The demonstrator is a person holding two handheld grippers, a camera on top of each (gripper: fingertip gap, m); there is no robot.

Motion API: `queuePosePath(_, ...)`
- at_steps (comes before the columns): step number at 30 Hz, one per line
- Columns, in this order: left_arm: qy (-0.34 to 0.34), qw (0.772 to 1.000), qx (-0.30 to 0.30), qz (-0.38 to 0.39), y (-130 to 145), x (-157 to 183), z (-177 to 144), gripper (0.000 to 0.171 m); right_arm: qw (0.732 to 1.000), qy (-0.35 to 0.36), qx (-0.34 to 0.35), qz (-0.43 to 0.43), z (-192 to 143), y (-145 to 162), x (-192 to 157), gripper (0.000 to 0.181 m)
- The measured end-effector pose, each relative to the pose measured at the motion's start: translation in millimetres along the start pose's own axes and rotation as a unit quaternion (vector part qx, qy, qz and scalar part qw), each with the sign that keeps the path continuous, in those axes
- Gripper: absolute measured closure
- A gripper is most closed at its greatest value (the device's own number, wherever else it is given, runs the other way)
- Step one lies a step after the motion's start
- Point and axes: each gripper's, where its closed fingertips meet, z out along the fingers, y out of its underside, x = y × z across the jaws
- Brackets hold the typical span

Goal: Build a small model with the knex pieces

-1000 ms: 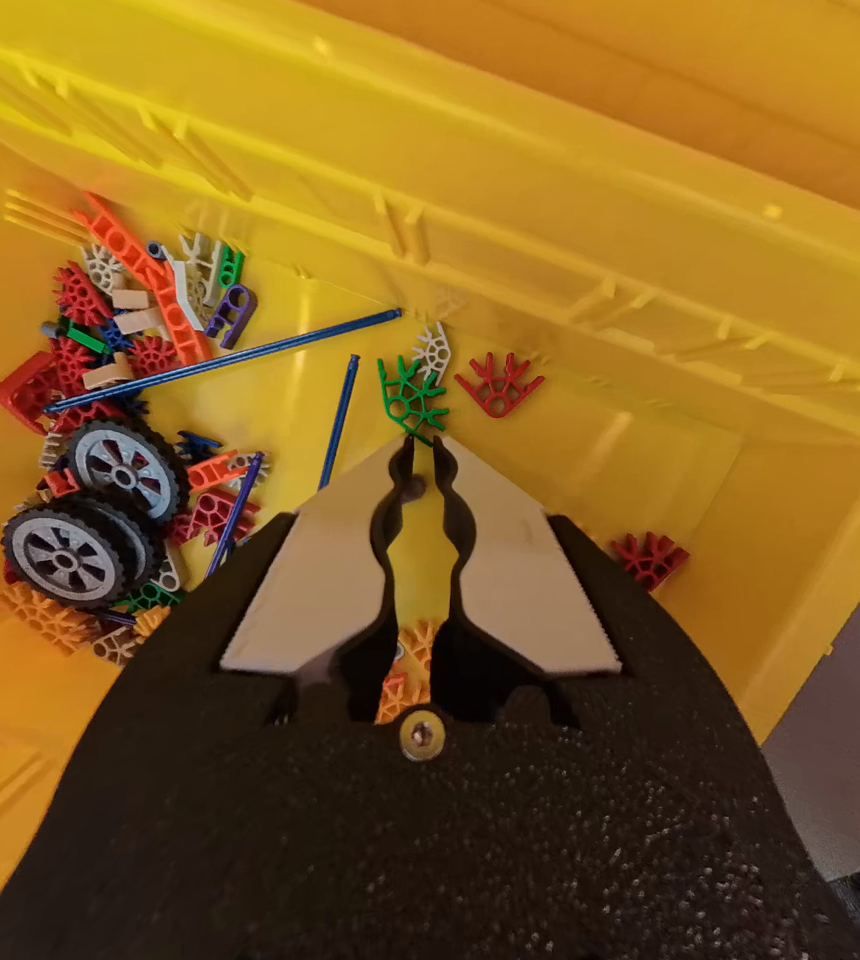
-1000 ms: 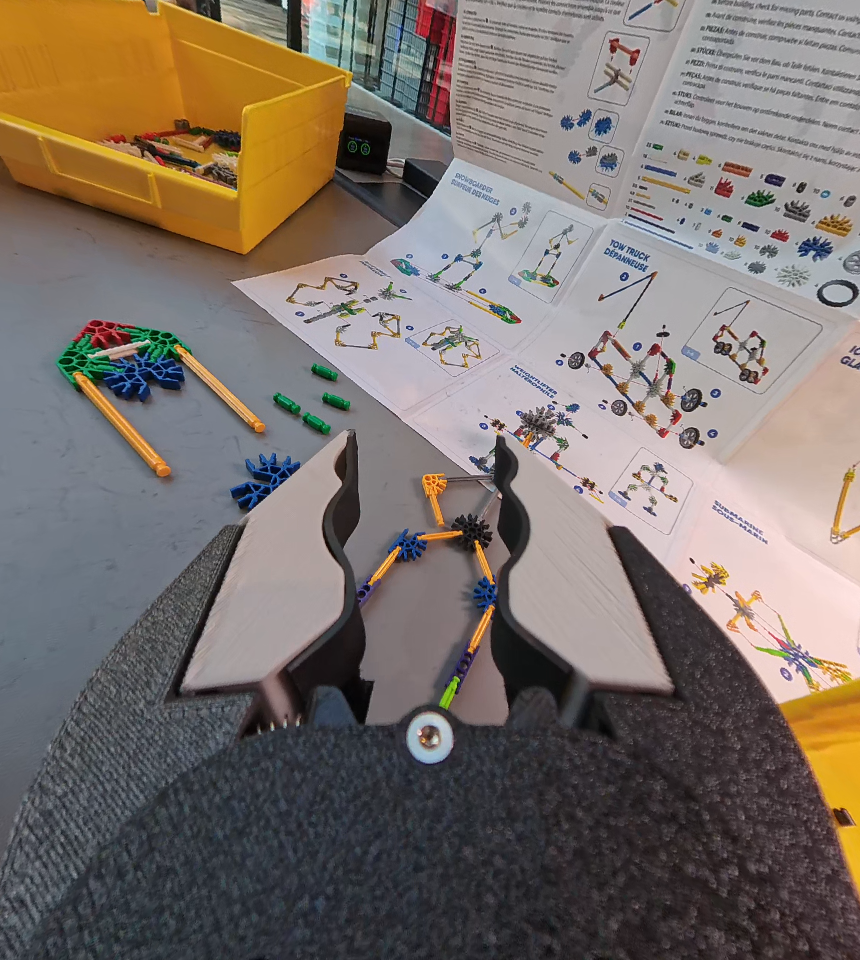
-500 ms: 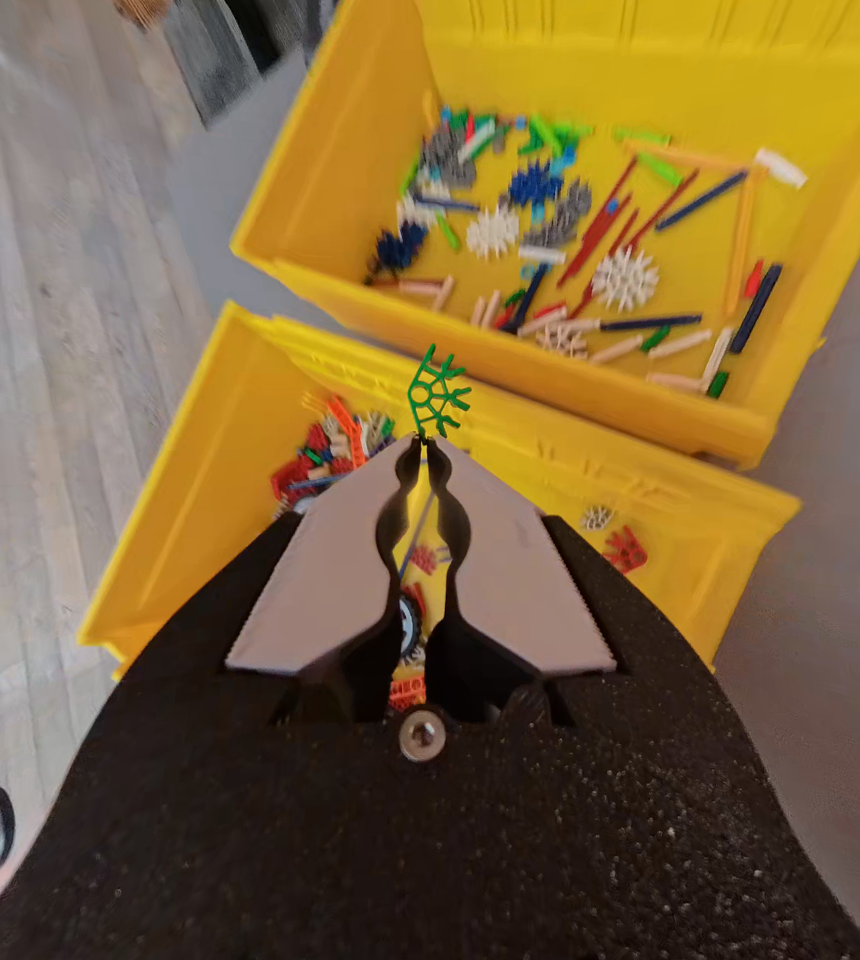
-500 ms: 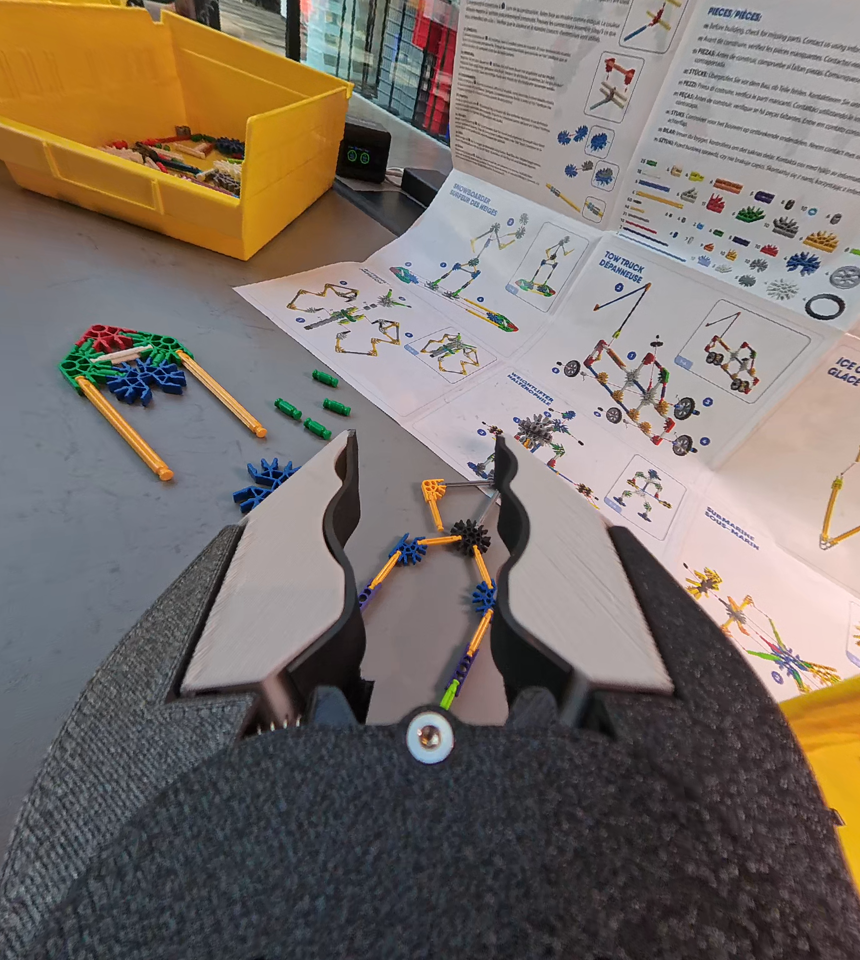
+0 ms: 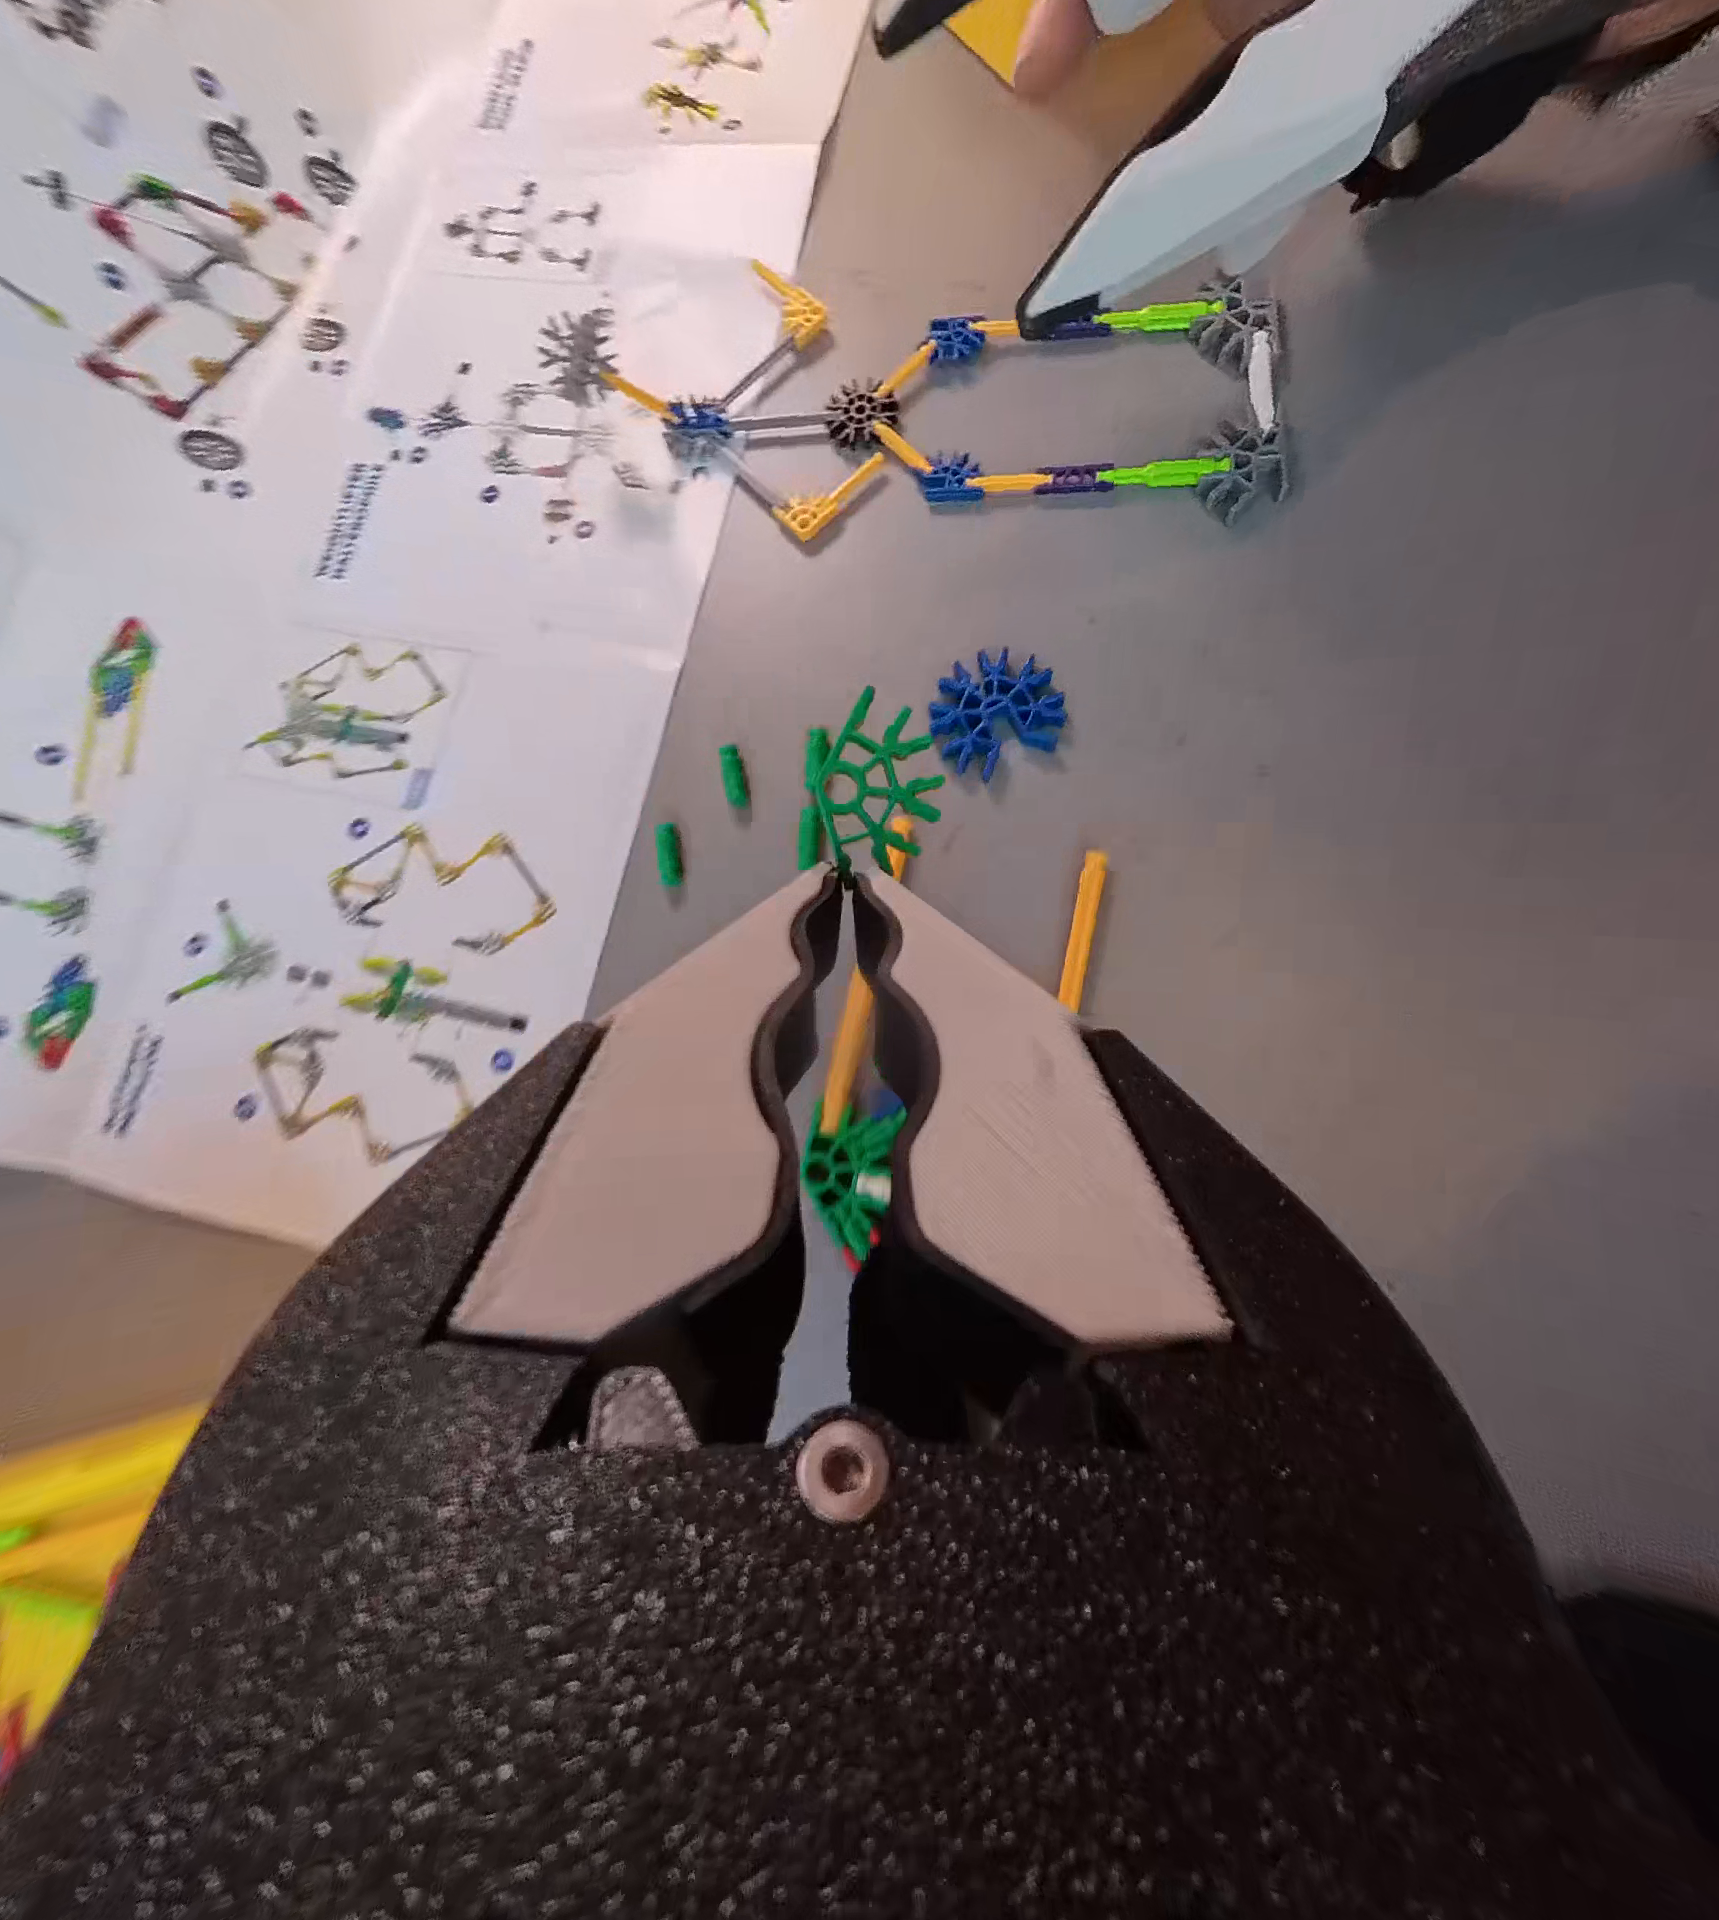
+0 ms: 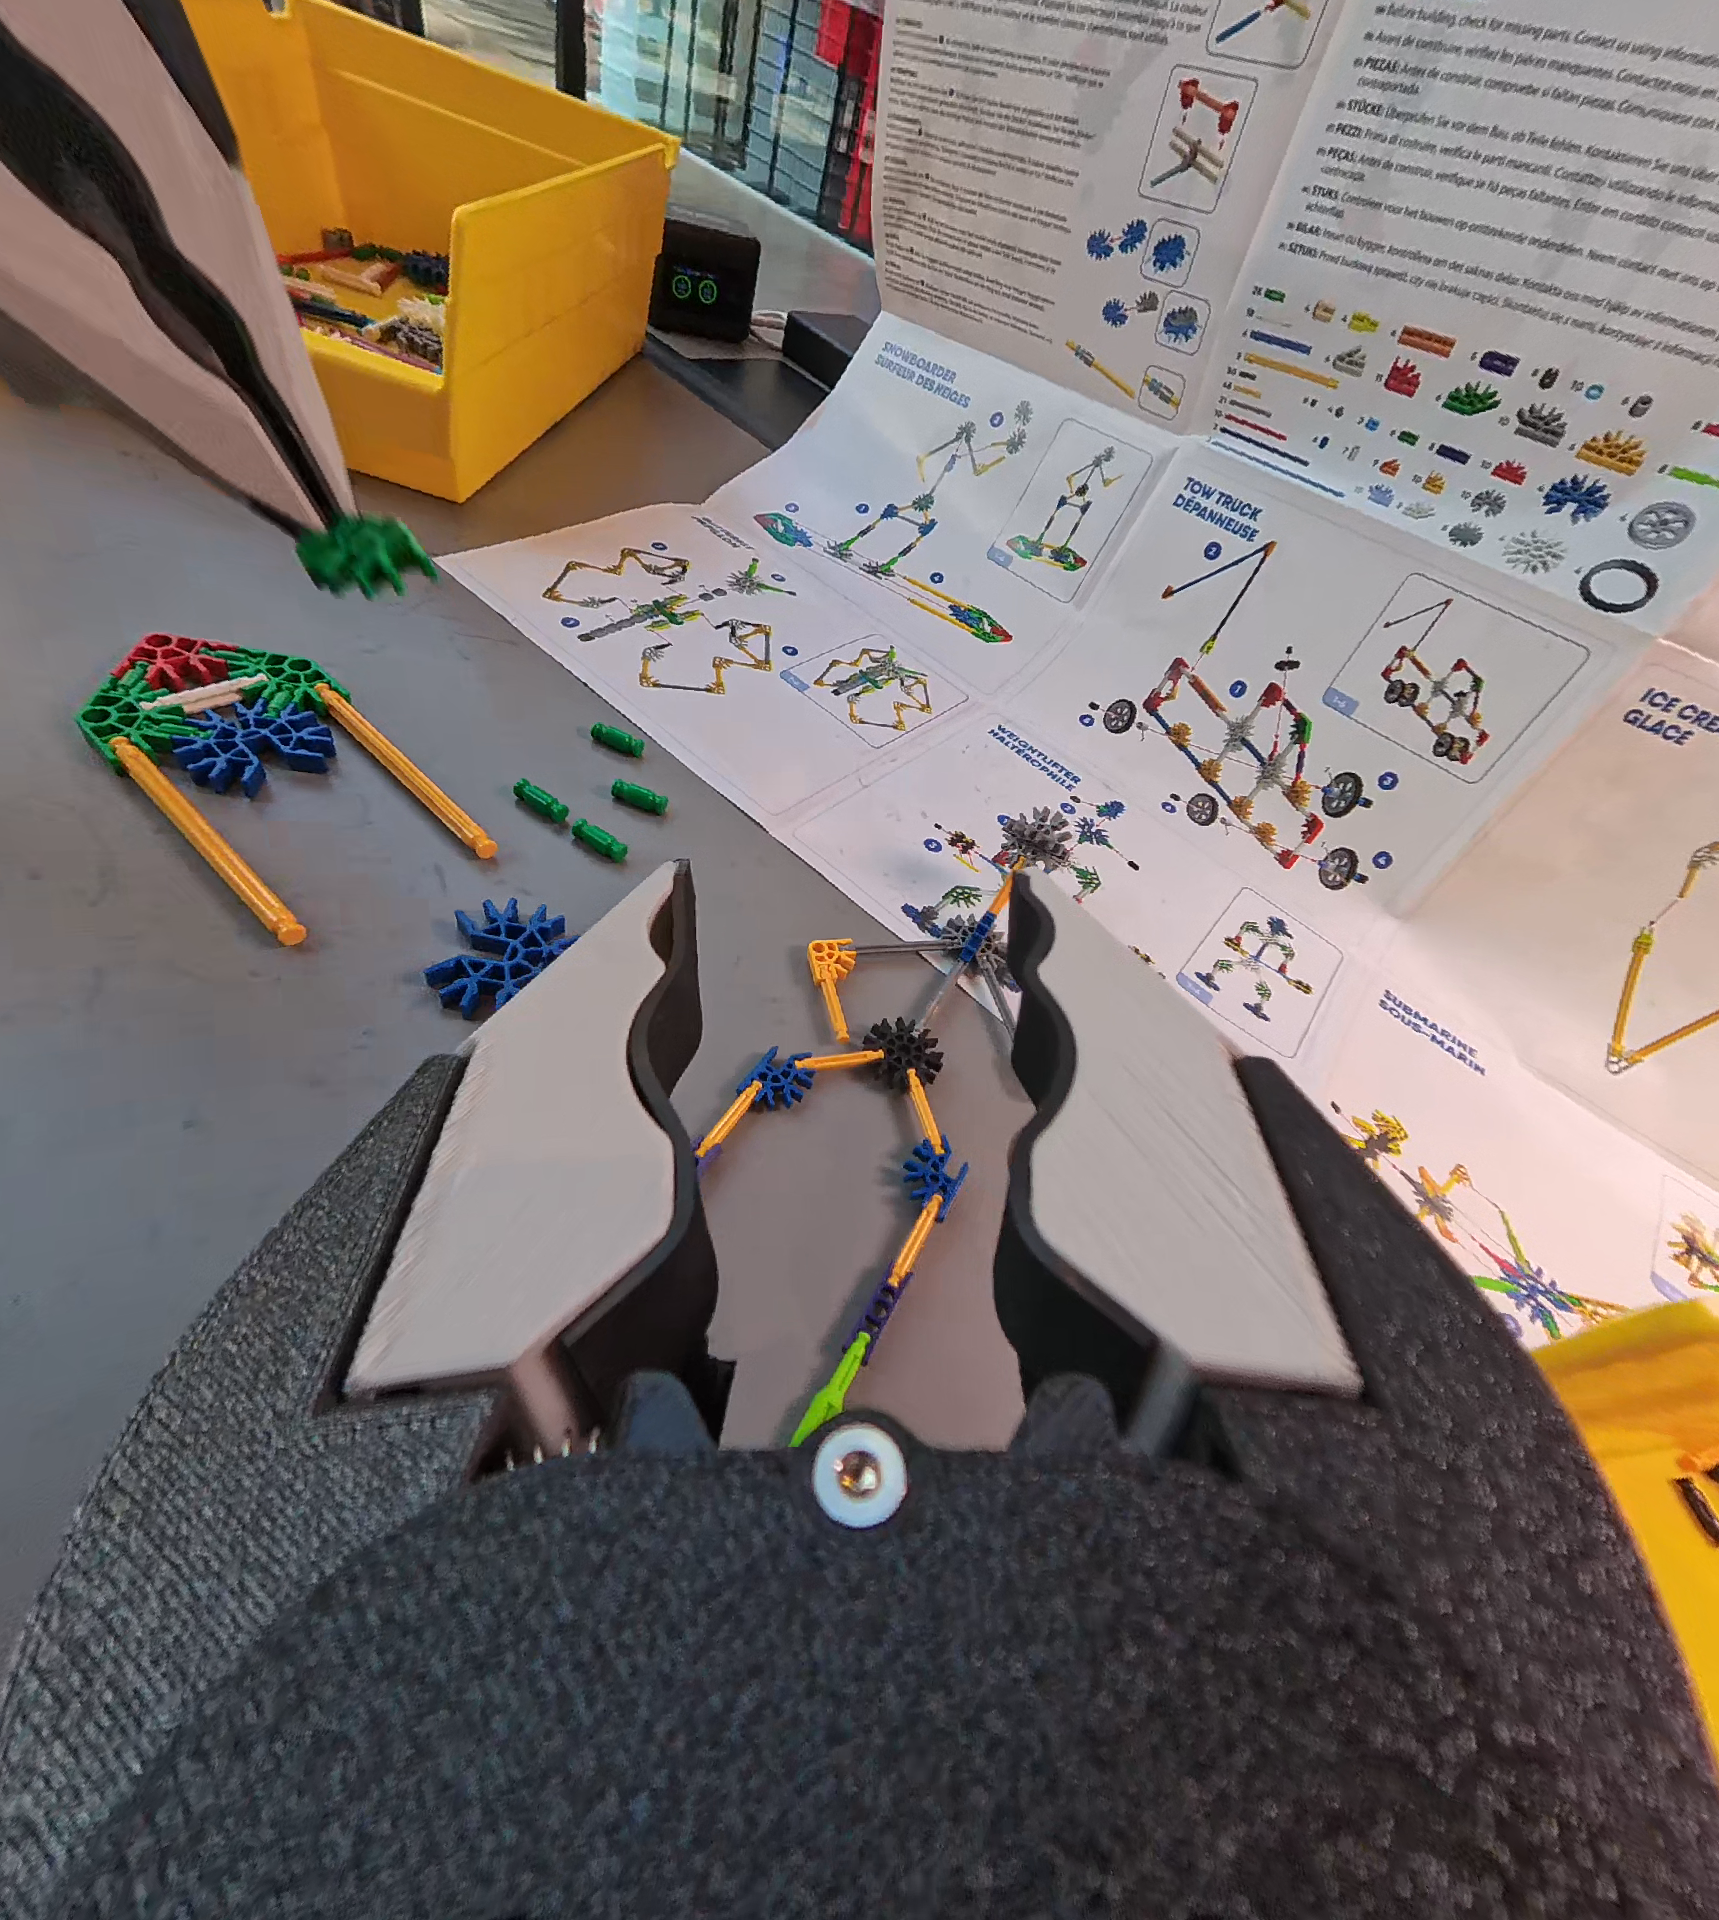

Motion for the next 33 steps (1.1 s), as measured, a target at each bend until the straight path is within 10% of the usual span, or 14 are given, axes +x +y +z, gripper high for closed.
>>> queuePosePath(8,0.068,0.996,-0.054,0.035,-24,6,106,0.169,1.0,0.008,0.011,0.0,-9,-7,8,0.122)
queuePosePath(15,0.066,0.995,-0.056,0.042,-26,1,107,0.152,1.0,0.006,0.017,0.002,-13,-11,10,0.122)
queuePosePath(20,-0.04,0.997,0.07,-0.001,-57,-37,1,0.152,1.0,-0.001,0.023,0.006,-14,-15,7,0.122)
queuePosePath(24,-0.183,0.978,0.096,-0.042,-30,-84,-107,0.15,1.0,-0.01,0.02,0.009,-12,-13,2,0.122)
queuePosePath(29,-0.356,0.924,0.031,-0.138,60,-140,-255,0.148,1.0,-0.01,0.018,0.006,-10,-13,-1,0.122)
queuePosePath(33,-0.36,0.877,-0.113,-0.298,194,-162,-325,0.143,1.0,-0.017,0.014,0.015,-7,-10,-3,0.122)
